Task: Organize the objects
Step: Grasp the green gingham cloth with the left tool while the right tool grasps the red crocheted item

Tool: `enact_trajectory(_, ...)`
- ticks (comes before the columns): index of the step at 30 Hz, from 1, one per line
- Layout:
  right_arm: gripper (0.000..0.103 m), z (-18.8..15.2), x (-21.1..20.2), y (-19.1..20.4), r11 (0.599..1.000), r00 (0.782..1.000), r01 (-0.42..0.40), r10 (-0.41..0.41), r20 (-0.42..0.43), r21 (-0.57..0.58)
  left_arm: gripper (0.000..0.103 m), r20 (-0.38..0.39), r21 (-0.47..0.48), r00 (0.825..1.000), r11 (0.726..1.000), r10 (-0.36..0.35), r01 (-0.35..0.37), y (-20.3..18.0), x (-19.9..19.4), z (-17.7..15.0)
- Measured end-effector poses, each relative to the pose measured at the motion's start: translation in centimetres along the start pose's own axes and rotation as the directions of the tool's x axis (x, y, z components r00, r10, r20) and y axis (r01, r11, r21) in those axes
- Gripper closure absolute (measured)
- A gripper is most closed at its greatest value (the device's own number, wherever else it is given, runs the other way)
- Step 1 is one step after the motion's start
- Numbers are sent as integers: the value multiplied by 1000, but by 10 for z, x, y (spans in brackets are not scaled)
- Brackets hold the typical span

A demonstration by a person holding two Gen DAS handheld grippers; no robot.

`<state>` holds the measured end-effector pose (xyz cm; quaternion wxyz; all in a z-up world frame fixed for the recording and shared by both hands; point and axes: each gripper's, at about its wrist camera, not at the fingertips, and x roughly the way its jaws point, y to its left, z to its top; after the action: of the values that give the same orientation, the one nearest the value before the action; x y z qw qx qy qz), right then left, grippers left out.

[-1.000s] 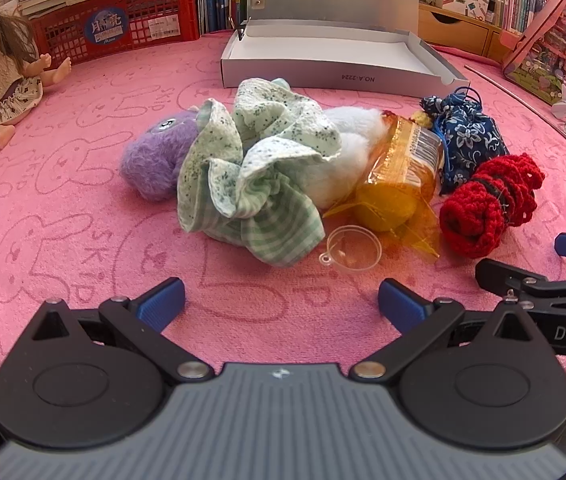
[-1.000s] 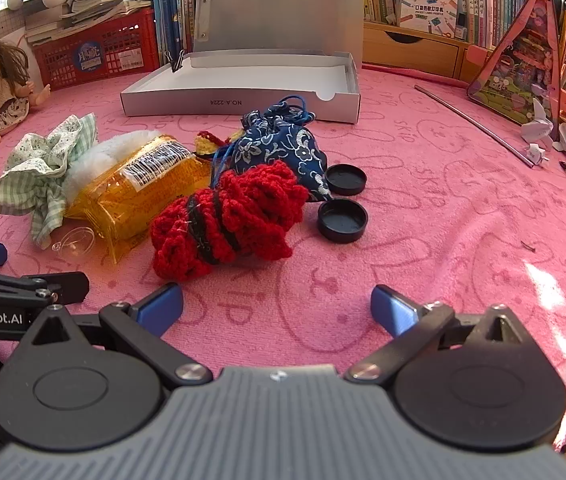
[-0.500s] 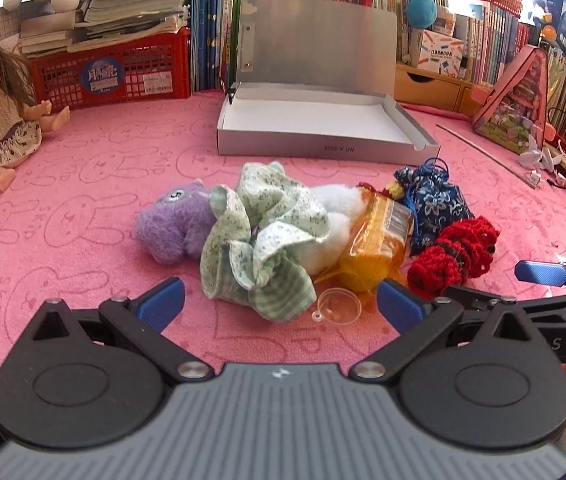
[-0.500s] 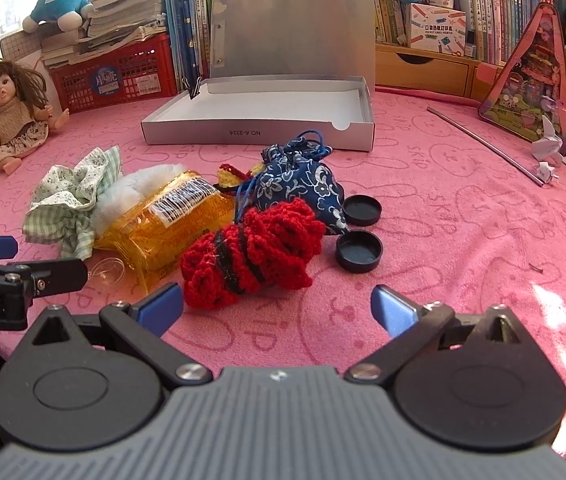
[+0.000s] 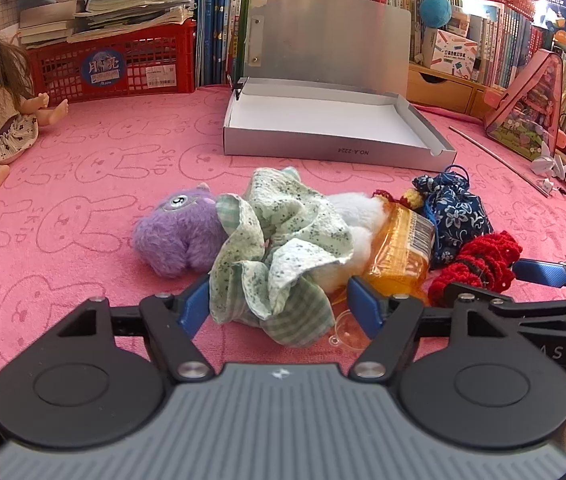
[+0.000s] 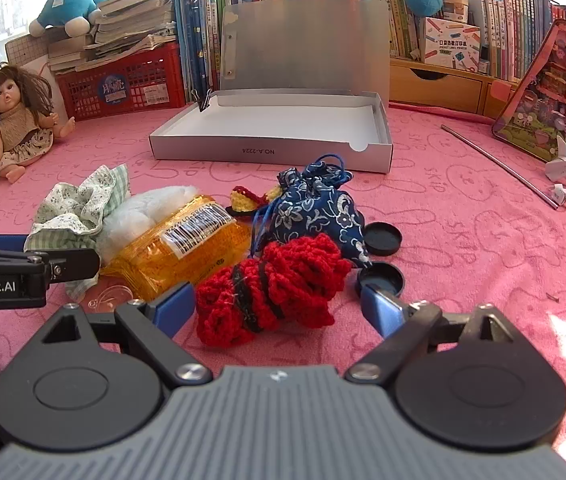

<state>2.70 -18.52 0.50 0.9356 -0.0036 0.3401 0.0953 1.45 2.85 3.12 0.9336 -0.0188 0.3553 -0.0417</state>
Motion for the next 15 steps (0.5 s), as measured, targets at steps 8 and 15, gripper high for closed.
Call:
enact_trajectory(8, 11, 1, 5, 3, 1000, 1000, -4, 4, -7, -7, 28, -8, -12, 999, 999, 34, -34, 5, 13, 5)
enact_trajectory(15, 14, 2, 11, 5, 1000, 1000, -4, 3, -24, -16, 34, -3, -20, 1000, 1000, 4, -4, 6, 20, 7)
